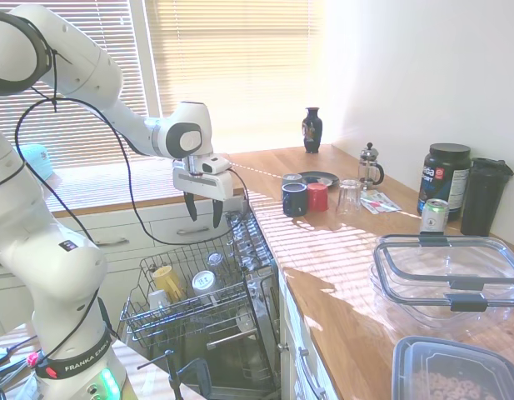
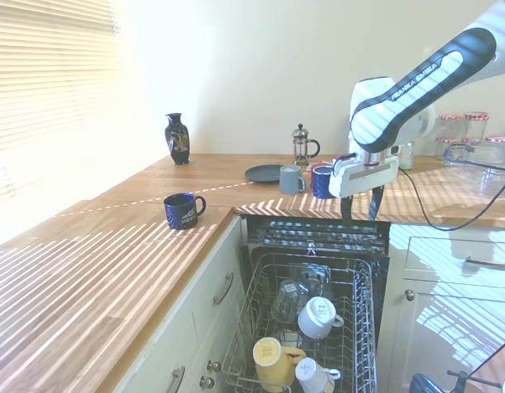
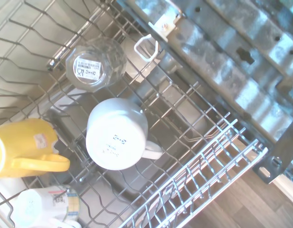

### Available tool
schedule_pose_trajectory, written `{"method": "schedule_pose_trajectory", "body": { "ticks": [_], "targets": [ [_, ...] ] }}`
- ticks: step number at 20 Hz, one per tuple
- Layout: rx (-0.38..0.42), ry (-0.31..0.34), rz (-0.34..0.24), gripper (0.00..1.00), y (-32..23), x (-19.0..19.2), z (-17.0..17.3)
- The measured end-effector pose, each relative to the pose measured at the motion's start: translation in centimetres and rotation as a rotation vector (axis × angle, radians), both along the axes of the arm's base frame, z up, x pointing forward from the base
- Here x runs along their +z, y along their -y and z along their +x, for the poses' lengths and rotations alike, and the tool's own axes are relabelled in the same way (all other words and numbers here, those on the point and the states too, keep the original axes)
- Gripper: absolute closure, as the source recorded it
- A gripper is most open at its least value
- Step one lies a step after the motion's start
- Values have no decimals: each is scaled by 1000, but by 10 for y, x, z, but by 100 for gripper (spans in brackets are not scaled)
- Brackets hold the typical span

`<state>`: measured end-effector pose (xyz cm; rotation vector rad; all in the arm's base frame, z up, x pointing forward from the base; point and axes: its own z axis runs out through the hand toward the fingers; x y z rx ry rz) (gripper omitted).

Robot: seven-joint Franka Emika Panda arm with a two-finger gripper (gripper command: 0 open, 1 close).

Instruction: Take a mug cup out of the rack

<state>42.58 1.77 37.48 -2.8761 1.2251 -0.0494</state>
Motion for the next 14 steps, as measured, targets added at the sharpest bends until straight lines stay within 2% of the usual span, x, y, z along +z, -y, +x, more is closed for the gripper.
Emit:
{"method": "schedule_pose_trajectory", "body": {
  "ticks": [3,7,11,14],
  "targets": [
    [-4,-4,-3,0,-7,-3,0],
    [22,-12,-37,0,-62,-31,-1],
    [141,-35,-120,0,-117,-63,-12],
    [275,-68,-173,0,-155,-96,-21]
  ]
}}
